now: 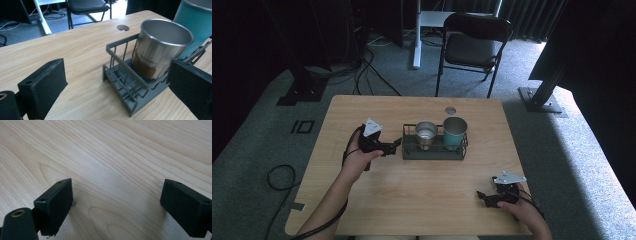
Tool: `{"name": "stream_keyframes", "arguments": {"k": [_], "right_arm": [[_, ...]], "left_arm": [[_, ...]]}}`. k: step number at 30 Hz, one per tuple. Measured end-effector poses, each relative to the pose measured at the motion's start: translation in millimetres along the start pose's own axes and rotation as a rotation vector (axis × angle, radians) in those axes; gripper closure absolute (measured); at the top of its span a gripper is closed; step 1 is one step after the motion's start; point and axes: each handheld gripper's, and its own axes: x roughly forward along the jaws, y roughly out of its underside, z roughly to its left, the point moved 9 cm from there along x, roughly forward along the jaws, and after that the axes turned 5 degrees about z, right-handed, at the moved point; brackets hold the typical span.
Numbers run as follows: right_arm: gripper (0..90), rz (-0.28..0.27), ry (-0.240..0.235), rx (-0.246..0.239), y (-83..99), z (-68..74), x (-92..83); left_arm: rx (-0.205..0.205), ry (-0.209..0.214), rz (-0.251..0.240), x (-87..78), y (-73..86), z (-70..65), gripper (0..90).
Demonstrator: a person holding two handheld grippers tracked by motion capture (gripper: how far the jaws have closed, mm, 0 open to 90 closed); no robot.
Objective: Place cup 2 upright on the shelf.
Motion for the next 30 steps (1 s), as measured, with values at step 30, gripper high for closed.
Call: {"name": "stream_keyframes", "arguments": {"k": [30], "right_arm": [[10.7,0.0,0.0,0.0,0.0,0.1,0.0]], "left_arm": [[-0.13,-0.074,0.06,-35.7,79.7,45.6,3.4]]}}
